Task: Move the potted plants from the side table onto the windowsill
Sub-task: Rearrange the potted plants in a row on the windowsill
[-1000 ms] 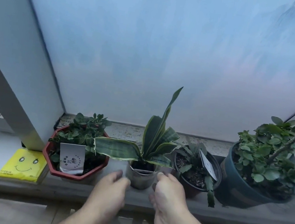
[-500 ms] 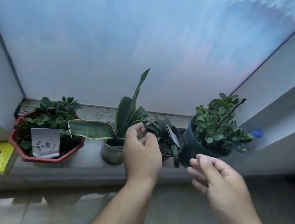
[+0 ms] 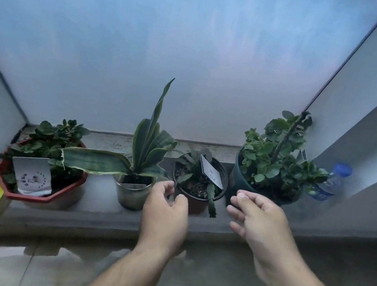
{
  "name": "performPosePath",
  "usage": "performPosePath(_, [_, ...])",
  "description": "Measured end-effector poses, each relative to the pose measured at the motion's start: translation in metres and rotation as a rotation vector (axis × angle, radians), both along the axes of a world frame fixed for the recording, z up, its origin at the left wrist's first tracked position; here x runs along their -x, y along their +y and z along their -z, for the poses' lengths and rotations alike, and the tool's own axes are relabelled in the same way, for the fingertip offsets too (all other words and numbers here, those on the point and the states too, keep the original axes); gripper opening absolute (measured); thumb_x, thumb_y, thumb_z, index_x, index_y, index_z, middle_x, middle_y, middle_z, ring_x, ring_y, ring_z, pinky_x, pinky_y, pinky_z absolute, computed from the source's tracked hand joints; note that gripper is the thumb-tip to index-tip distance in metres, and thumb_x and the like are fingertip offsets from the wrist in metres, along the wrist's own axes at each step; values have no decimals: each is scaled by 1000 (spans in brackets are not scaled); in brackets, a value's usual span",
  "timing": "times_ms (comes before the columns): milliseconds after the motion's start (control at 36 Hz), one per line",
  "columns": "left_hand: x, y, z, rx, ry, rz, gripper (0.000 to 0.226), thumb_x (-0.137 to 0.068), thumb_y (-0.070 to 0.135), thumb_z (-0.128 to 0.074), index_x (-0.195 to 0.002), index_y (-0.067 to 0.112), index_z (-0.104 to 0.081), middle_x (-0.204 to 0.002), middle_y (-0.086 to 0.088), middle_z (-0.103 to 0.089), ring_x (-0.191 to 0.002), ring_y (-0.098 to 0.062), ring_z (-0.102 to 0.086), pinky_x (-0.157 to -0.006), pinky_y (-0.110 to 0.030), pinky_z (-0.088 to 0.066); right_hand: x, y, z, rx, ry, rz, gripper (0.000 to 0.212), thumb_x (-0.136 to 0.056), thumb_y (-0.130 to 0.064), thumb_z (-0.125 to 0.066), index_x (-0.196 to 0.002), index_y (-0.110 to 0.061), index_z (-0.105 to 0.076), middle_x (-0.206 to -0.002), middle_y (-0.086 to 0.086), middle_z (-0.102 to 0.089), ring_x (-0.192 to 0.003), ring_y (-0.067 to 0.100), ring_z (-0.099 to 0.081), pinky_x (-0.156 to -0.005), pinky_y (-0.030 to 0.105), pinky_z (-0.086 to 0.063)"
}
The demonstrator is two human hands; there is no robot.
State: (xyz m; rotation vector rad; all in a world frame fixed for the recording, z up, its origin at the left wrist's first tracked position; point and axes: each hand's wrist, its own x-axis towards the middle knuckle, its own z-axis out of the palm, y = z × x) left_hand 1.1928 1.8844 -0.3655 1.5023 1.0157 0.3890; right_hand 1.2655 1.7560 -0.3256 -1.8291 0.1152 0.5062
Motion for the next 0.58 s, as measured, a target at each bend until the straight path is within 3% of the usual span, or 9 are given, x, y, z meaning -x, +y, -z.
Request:
performPosePath(56, [0,-6,-2,-32,36,3,32,-93,18,-58,-124,23,-56,-120,6,-60,-110,-11,-57,-101,-29,-43,-14,6,15,-22,31,11,12,-100,-20,-60,-92,-21,-69,-98,1,-72,-97,32,-70,-102,58,-51])
performPosePath(111, [3,-10,-3,-45,69,-6,34,-93,18,-59,-127,23,-55,-123,6,-60,-104,-7,-58,-97,-26,-42,-23,12,32,-41,111,27,10,-98,-20,-61,-93,-20,-69,-97,1,-71,-96,23,-66,-103,61,-50])
performPosePath(194, [15,-19,-13,-65,137,-13,33,-94,18,-60,-126,24,-54,-123,8,-59,-92,4,-58,-81,-20,-45,-29,18,50,-76,213,57,21,-96,-23,-62,-109,-9,-71,-104,18,-73,-102,33,-69,-101,49,-53])
performPosePath(250, [22,-26,-24,-65,188,9,34,-94,19,-62,-127,23,-54,-122,11,-59,-86,2,-61,-75,-17,-52,-32,17,55,-98,238,58,20,-96,-25,-62,-108,-12,-71,-90,6,-71,-88,21,-64,-88,39,-51])
performPosePath(278, [26,-28,-29,-58,207,23,34,-94,19,-63,-127,23,-55,-121,11,-60,-85,1,-62,-81,-22,-55,-32,16,54,-90,243,56,17,-96,-26,-62,-105,-14,-71,-90,1,-69,-88,19,-62,-86,38,-49])
performPosePath(361, [31,-30,-43,23,223,1,27,-92,22,-66,-118,27,-60,-115,10,-65,-93,-8,-67,-96,-44,-55,-31,9,49,-74,250,53,14,-99,-24,-60,-108,-17,-68,-100,-2,-67,-100,20,-61,-93,36,-47])
performPosePath(444, [29,-30,-55,114,185,-53,17,-94,23,-64,-109,29,-60,-110,5,-67,-103,-15,-68,-87,-40,-59,-31,6,45,-53,227,29,23,-100,-22,-58,-121,-16,-66,-114,2,-66,-110,20,-59,-100,38,-46])
performPosePath(528, [21,-31,-51,136,172,-82,14,-95,22,-63,-108,26,-60,-111,2,-67,-103,-16,-67,-78,-36,-60,-32,8,44,-45,173,-49,17,-100,-22,-55,-113,-17,-64,-102,-3,-62,-100,18,-55,-83,29,-44])
performPosePath(583, [10,-31,-40,164,166,-71,20,-95,24,-63,-115,23,-60,-116,1,-66,-104,-15,-66,-83,-38,-60,-36,9,49,-35,136,-79,25,-101,-23,-53,-122,-16,-65,-107,-4,-64,-96,13,-59,-83,28,-42])
